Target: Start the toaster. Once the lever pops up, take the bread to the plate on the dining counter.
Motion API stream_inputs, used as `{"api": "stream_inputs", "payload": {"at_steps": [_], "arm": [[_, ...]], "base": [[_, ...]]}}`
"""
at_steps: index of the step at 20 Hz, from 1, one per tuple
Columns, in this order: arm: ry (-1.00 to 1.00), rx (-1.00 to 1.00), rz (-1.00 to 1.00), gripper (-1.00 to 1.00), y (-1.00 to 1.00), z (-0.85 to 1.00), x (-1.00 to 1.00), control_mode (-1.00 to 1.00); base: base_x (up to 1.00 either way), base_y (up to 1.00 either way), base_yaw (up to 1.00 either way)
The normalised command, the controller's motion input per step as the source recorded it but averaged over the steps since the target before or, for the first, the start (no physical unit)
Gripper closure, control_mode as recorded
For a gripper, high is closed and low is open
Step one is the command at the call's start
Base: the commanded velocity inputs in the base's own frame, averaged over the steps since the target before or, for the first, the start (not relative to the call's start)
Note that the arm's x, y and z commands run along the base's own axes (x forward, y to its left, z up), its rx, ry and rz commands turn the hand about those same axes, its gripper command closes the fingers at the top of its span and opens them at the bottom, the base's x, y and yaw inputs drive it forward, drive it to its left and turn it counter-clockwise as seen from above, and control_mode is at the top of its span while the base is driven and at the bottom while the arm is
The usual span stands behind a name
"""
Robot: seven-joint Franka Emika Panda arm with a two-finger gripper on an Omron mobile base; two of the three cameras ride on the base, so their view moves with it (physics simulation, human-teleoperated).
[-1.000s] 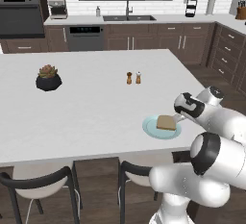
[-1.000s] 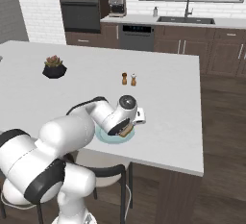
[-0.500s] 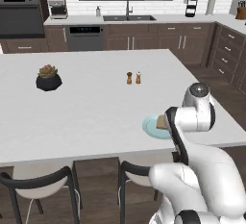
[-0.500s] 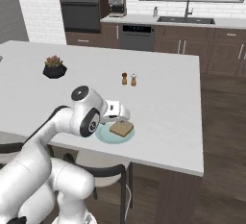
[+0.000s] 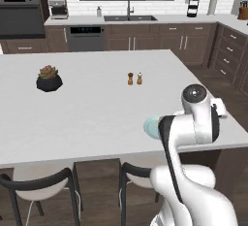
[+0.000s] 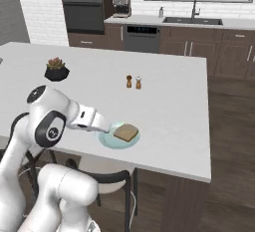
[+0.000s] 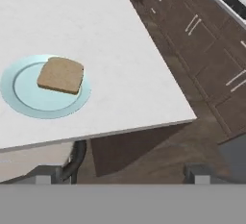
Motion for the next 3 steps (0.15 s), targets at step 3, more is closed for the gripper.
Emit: {"api": "stream_inputs", "payload": {"at_steps": [3], "arm": [[-0.08, 0.01, -0.14, -1.00, 0.21, 0.43, -1.00, -1.00]], "base": [[0.00, 0.00, 0.00]]}}
